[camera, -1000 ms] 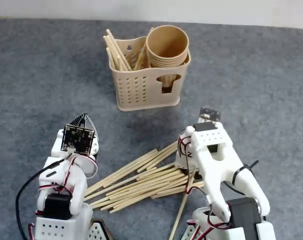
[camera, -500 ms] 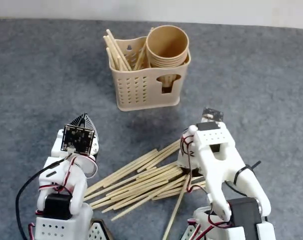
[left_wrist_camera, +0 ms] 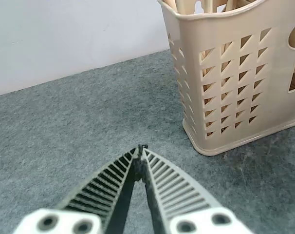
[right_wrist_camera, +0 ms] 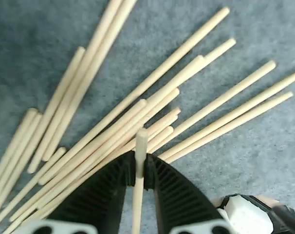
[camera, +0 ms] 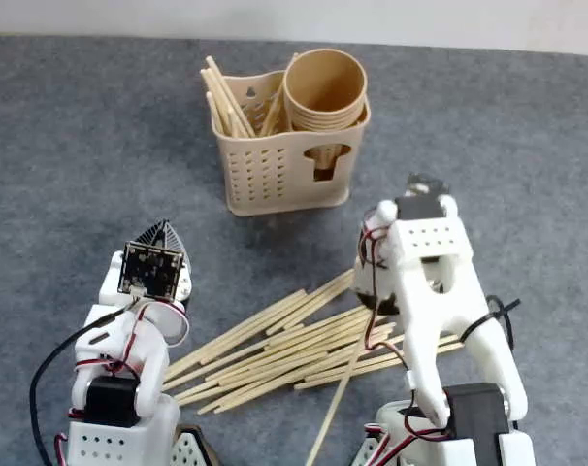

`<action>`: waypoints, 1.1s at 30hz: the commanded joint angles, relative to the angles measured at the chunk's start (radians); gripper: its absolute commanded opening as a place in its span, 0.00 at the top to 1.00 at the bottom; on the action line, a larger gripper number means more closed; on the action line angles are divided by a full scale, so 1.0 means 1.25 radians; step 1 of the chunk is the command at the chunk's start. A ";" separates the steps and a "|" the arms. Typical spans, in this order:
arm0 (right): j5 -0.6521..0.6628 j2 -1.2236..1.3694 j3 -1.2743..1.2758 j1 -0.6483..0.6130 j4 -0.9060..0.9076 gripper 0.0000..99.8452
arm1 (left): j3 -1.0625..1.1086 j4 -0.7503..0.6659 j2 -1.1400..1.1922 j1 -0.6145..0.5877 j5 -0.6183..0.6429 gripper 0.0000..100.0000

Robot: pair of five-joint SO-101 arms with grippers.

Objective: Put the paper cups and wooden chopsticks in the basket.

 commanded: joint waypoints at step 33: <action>-0.001 0.001 -0.714 -0.089 0.138 0.99 | -0.007 -0.016 -0.006 -0.001 -0.004 0.99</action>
